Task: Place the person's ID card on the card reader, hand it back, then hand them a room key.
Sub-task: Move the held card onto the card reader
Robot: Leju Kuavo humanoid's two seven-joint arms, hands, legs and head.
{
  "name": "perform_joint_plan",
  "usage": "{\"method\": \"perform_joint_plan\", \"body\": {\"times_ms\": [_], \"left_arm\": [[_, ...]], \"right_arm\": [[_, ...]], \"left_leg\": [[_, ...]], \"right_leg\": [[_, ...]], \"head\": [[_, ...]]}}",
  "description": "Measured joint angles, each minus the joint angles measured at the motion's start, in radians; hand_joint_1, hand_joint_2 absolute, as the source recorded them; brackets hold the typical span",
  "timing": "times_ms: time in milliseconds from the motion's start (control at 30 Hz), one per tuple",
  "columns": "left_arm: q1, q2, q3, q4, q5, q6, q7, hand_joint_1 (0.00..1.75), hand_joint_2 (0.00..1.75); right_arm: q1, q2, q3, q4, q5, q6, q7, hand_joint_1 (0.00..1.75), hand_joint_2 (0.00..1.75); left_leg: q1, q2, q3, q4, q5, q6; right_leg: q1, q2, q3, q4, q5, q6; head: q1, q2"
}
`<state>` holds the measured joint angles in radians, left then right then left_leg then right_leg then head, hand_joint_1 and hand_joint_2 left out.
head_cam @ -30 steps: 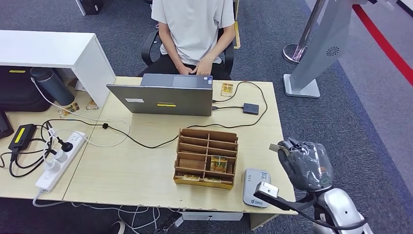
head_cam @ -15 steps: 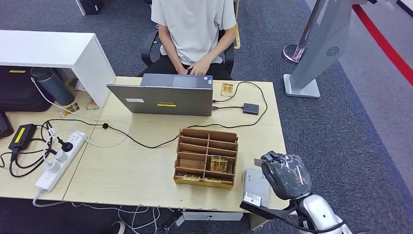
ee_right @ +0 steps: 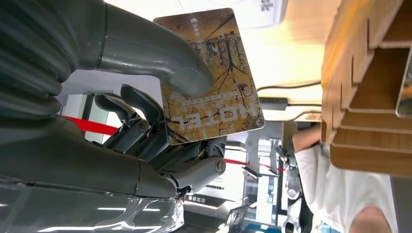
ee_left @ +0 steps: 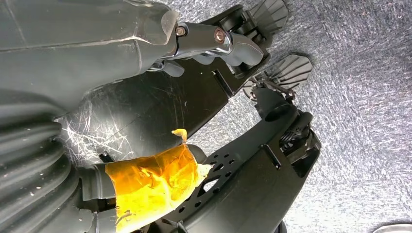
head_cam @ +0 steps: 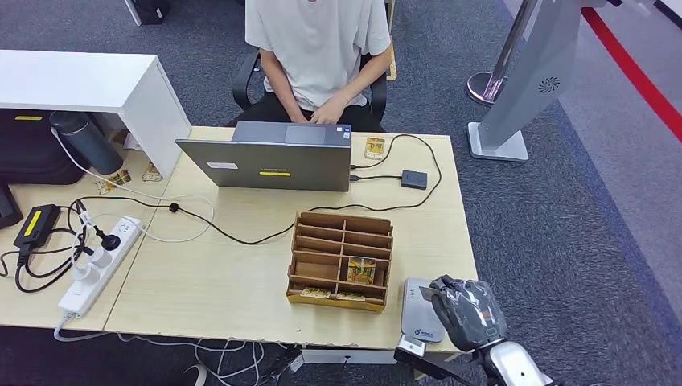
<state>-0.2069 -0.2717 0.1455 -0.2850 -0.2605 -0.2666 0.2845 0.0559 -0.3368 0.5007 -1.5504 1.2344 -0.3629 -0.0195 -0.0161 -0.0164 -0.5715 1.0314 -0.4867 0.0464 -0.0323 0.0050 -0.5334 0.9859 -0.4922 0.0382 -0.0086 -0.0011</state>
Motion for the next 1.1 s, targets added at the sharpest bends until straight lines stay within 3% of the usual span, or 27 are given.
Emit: {"method": "perform_joint_plan", "body": {"times_ms": [367, 600, 833, 967, 1100], "left_arm": [[-0.003, 0.000, -0.002, 0.000, 0.016, 0.018, 0.010, 0.00, 1.75], [-0.005, 0.000, -0.039, 0.000, 0.013, 0.003, 0.015, 0.00, 1.75], [-0.005, 0.001, -0.102, 0.000, -0.010, -0.027, 0.012, 0.00, 1.75], [-0.005, 0.001, -0.134, 0.000, -0.018, -0.039, 0.006, 0.00, 1.75], [-0.005, 0.001, -0.156, 0.000, -0.020, -0.045, 0.001, 0.00, 1.75]], "right_arm": [[0.002, -0.014, 0.033, 0.038, -0.013, -0.015, 0.005, 1.75, 1.75], [-0.070, -0.027, 0.032, -0.009, 0.012, -0.034, 0.022, 1.75, 1.75], [-0.320, -0.028, -0.023, -0.100, 0.017, -0.004, 0.013, 1.75, 1.75], [-0.505, -0.011, -0.035, -0.096, 0.017, 0.045, 0.005, 1.75, 1.75], [-0.620, 0.016, -0.035, -0.063, 0.028, 0.062, 0.011, 1.75, 1.75]], "left_leg": [[0.000, 0.001, 0.000, 0.000, 0.000, 0.000], [0.000, 0.002, 0.000, 0.000, 0.001, 0.000], [0.000, 0.004, 0.001, 0.000, 0.002, 0.000], [0.000, 0.003, 0.001, 0.000, 0.002, -0.001], [0.000, 0.002, 0.000, 0.000, 0.003, -0.002]], "right_leg": [[0.000, 0.001, 0.000, 0.000, 0.000, 0.000], [0.000, 0.001, 0.000, 0.000, 0.001, 0.000], [0.000, 0.004, 0.000, 0.001, 0.003, -0.001], [0.000, 0.004, 0.000, 0.001, 0.003, -0.001], [0.000, 0.002, 0.000, 0.002, 0.003, -0.001]], "head": [[0.000, 0.000], [0.000, 0.000], [0.000, 0.000], [0.000, 0.000], [0.000, 0.000]]}}
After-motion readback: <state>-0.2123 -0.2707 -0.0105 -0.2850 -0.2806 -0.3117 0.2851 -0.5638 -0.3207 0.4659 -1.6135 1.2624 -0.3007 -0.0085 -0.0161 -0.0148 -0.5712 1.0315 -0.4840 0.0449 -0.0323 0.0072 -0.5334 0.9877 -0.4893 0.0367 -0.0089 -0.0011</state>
